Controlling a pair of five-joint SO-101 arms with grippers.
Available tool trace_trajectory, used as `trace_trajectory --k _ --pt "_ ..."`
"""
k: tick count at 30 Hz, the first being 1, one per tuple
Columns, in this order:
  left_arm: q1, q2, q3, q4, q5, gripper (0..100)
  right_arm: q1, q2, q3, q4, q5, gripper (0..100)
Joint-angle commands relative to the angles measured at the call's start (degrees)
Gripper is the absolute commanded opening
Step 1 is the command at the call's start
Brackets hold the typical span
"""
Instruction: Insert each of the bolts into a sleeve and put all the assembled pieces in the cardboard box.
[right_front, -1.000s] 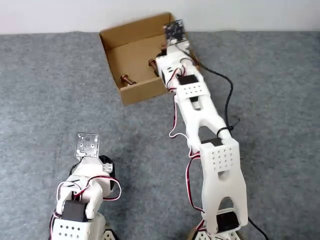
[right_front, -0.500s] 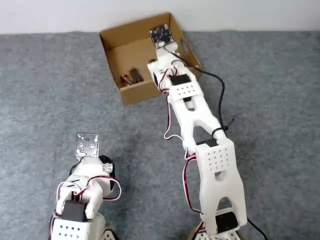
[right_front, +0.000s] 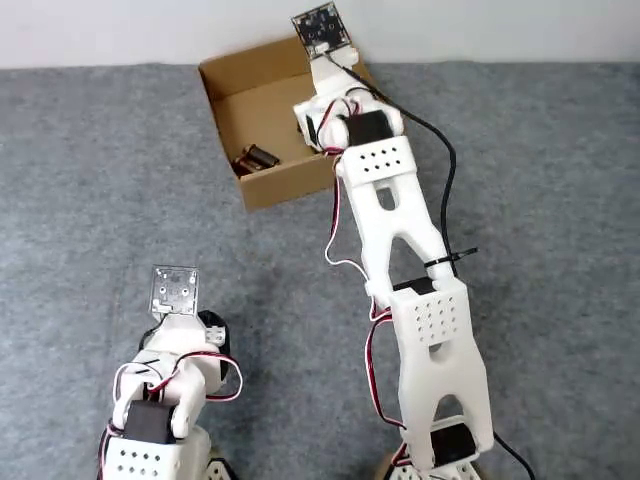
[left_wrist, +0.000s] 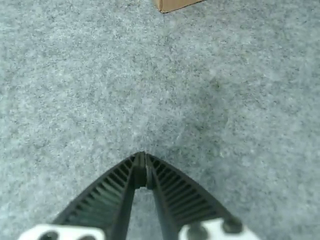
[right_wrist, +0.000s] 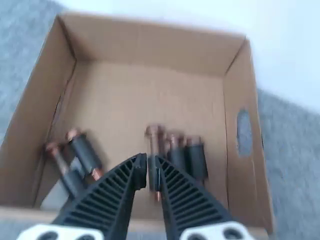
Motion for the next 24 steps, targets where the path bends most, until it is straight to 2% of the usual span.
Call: trace_trajectory --k 1,12,19,24 --pt "-0.18 -0.44 -0.22 0.53 0.26 0 -0.22 -1.19 -9.05 10.07 -3.43 0.8" --pt "-0.18 -0.44 -0.22 0.53 0.26 0 -0.40 -1.10 -25.67 37.93 -4.40 0.8" --pt "-0.18 -0.44 -0.22 0.53 0.26 0 -0.40 -4.70 -29.80 38.55 -8.26 0.8" --pt "-0.18 -0.44 -0.22 0.53 0.26 0 -0.40 -14.81 -20.48 38.55 -10.55 0.8"
